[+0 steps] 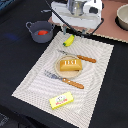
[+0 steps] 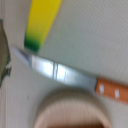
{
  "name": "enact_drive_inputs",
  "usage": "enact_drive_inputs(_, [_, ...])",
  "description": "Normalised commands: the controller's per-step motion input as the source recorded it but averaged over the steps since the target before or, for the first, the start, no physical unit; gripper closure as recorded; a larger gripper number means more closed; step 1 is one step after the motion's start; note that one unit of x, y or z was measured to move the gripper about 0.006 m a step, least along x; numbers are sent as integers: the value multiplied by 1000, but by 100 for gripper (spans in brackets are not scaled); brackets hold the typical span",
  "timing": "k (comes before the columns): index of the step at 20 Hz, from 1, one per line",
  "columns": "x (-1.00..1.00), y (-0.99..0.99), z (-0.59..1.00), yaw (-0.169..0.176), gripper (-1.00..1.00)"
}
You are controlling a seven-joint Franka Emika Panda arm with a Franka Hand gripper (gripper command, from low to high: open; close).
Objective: Interact with the objects in diverse but meaningful ways.
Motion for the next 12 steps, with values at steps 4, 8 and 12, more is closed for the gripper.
enact_drive_inputs(4, [716, -681, 391, -7, -100])
enact_drive_inputs(8, [621, -732, 216, -28, -100])
enact_drive_inputs(12, [542, -705, 55, -55, -100])
